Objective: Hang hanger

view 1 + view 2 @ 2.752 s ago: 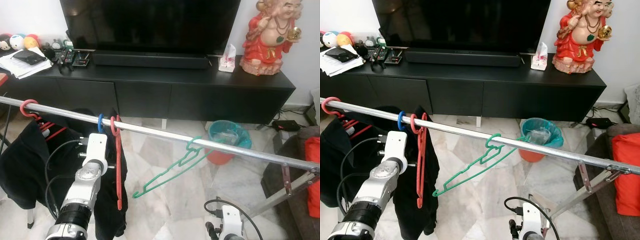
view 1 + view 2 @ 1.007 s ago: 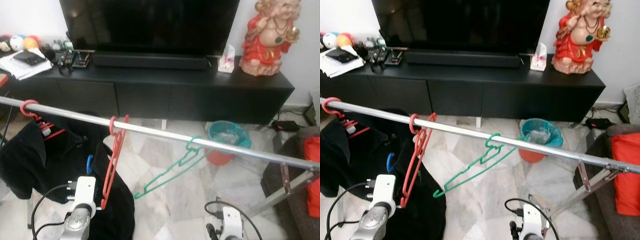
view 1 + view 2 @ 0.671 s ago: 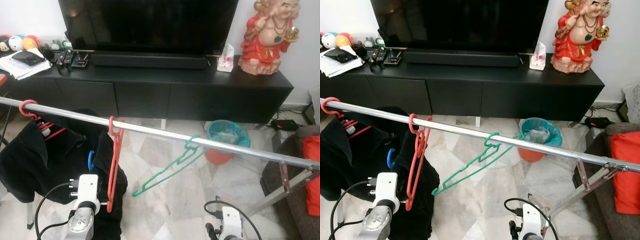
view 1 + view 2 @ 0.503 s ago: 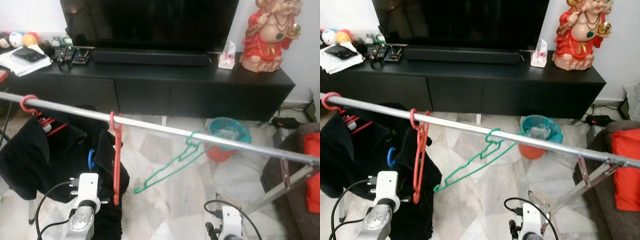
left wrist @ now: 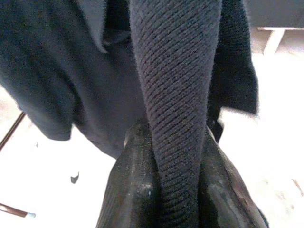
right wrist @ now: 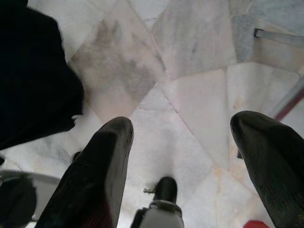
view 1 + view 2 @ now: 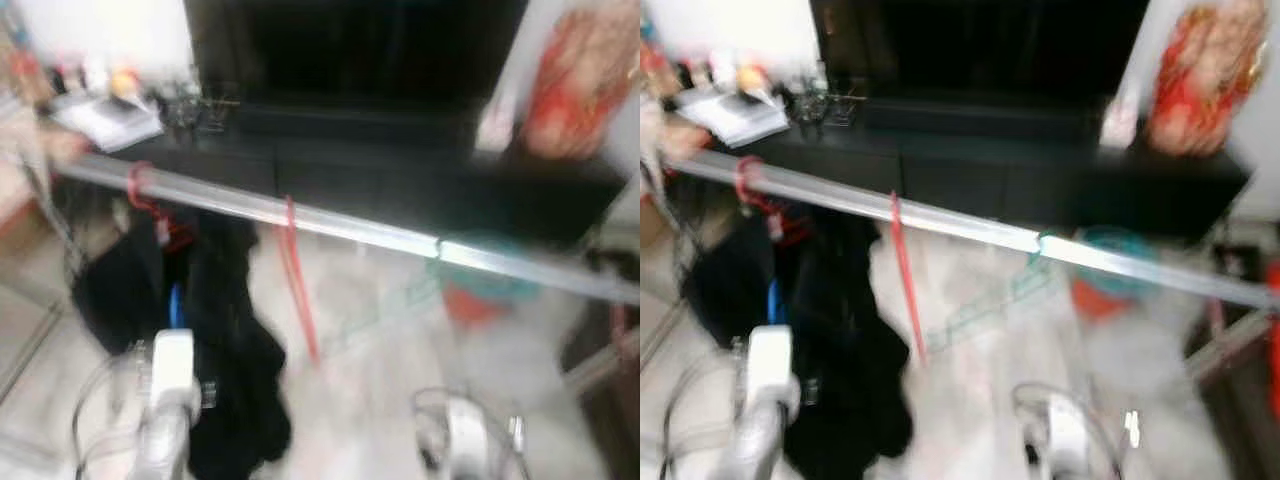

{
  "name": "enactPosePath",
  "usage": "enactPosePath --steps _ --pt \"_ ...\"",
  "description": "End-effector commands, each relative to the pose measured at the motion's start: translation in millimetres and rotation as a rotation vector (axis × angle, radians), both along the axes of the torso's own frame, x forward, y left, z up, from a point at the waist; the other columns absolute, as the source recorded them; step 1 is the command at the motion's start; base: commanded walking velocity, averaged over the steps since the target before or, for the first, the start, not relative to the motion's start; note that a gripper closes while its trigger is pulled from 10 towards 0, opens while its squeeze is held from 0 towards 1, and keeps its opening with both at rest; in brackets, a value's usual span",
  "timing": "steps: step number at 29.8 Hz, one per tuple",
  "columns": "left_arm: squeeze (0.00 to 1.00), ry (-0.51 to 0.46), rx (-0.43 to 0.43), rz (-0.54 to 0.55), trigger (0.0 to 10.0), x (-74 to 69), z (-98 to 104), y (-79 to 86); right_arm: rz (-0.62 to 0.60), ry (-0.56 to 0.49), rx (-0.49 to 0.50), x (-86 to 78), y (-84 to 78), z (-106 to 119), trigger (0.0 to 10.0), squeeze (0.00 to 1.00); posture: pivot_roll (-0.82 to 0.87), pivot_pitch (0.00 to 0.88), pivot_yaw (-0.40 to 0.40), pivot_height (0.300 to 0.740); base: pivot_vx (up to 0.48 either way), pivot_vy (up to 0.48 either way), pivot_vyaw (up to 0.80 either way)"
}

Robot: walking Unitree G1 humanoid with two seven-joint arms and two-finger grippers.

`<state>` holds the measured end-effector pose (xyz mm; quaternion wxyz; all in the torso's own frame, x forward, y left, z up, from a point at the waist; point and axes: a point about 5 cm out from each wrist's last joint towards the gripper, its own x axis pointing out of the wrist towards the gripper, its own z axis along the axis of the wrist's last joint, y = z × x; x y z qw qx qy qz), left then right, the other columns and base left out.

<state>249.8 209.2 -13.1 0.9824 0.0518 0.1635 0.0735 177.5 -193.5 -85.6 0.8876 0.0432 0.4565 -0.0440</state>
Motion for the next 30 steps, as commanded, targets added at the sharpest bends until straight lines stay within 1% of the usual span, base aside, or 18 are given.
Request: enactPosePath --steps 1,11,15,30 --pt "0.0 -0.052 0.013 0.003 10.0 10.4 11.2 3.6 0.005 -0.004 0.012 1.8 5.5 0.1 10.0 0.0 0.01 0.0 -0.021 0.74 0.0 0.337 0.0" --pt "0.0 -0.057 0.01 -0.01 10.0 12.9 12.8 2.2 0.004 -0.007 0.014 2.7 6.6 0.4 10.0 0.0 0.02 0.0 -0.02 0.74 0.0 0.328 0.0" --pt "0.0 -0.058 0.013 -0.037 10.0 13.5 12.9 -1.0 0.005 -0.006 0.015 3.0 7.1 0.4 10.0 0.0 0.02 0.0 -0.019 0.74 0.0 0.0 0.0" --pt "0.0 -0.068 0.008 -0.059 10.0 14.6 14.4 -4.1 0.002 -0.007 0.016 3.1 7.6 0.4 10.0 0.0 0.02 0.0 -0.018 0.74 0.0 0.0 0.0"
